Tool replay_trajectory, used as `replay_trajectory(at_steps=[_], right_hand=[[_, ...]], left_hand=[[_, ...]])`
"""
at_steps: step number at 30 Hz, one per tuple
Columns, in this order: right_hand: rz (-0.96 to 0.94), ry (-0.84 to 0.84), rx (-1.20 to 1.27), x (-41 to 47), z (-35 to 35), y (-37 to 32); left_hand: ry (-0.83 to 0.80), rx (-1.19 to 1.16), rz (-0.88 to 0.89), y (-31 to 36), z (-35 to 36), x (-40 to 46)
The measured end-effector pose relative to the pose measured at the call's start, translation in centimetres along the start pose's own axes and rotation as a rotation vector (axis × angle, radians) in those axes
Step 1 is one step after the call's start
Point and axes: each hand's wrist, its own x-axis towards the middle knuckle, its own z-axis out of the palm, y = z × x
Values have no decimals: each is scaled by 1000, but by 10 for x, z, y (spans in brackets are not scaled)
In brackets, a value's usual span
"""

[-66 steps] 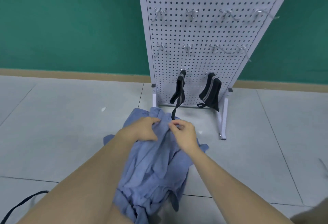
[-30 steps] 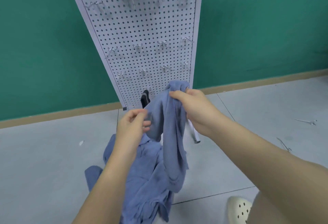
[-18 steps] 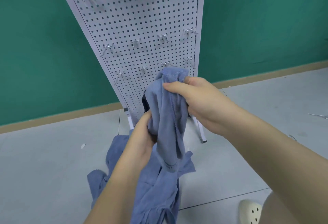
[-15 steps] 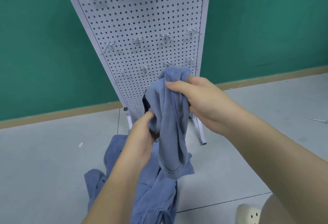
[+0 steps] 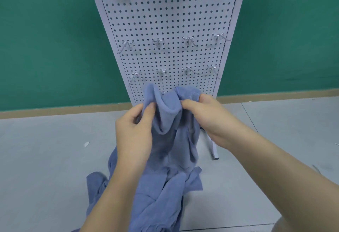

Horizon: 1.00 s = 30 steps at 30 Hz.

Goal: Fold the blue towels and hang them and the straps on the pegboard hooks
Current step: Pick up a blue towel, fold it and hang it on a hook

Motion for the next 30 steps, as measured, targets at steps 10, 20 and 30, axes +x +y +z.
replay_trajectory(at_steps=[10, 20, 30], right_hand=[[-23, -304, 67, -12, 15, 16], [-150, 45, 93, -15, -1, 6], [-88, 216, 314, -16, -26, -11]], left_hand=[[13, -139, -49, 8, -5, 3], [-224, -140, -64, 18, 1, -3], [-437, 246, -203, -6, 19, -21]])
